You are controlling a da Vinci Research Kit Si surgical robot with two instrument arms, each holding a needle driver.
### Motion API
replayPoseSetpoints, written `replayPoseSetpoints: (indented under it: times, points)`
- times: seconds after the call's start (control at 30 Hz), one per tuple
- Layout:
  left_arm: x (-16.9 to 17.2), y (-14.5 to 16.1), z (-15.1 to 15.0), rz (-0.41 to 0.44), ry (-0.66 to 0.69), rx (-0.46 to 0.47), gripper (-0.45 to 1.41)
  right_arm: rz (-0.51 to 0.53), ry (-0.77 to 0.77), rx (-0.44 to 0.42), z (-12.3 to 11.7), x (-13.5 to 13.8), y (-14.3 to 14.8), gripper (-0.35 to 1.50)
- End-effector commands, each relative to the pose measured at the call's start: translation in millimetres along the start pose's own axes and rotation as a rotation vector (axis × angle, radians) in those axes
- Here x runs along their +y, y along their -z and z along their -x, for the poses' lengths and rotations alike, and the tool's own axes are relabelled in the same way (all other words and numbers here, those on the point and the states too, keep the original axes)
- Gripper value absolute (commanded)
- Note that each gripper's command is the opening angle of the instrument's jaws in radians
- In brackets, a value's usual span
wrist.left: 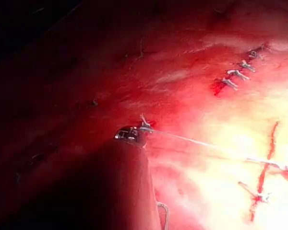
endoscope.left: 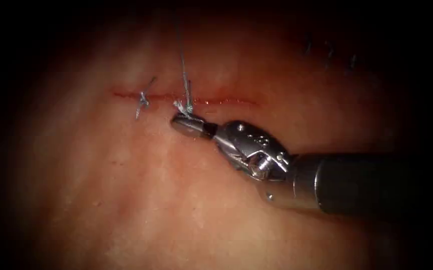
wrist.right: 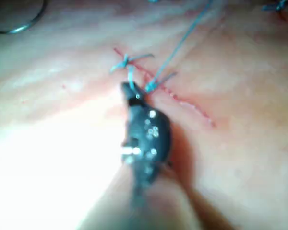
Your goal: Wound Closure
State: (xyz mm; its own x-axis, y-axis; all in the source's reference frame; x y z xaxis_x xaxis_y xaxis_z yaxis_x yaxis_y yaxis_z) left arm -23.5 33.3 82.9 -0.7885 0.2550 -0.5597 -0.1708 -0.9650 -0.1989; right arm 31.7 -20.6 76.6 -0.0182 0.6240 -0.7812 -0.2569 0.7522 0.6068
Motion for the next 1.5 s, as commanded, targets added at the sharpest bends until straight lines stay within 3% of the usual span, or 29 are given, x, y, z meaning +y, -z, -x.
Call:
replayPoseSetpoints:
  times: [0.03,0.23,0.53,0.7,0.97,1.5]
  points:
    - [-0.8,-0.8,-0.3,0.000,-0.005,0.001,-0.45,-0.013,0.014,-0.001,0.8,0.2,-0.6,-0.35]
    - [-0.1,-1.5,-0.2,0.006,-0.008,-0.004,-0.45,-0.040,0.064,0.000,1.0,0.0,-1.2,-0.35]
    - [-3.2,0.1,-2.8,-0.050,0.016,0.029,-0.45,-0.040,0.092,0.000,1.3,0.3,-1.5,-0.35]
    - [-3.4,-1.1,-3.5,-0.068,0.009,0.023,-0.45,-0.047,0.099,0.003,1.4,0.3,-1.5,-0.35]
    - [-4.0,-1.1,-4.0,-0.073,-0.019,0.022,-0.45,-0.116,0.111,-0.057,2.8,-1.3,-1.5,-0.35]
    - [-4.4,-1.0,-4.4,-0.092,-0.027,0.022,-0.45,-0.135,0.152,-0.106,2.5,-2.5,-1.5,-0.35]
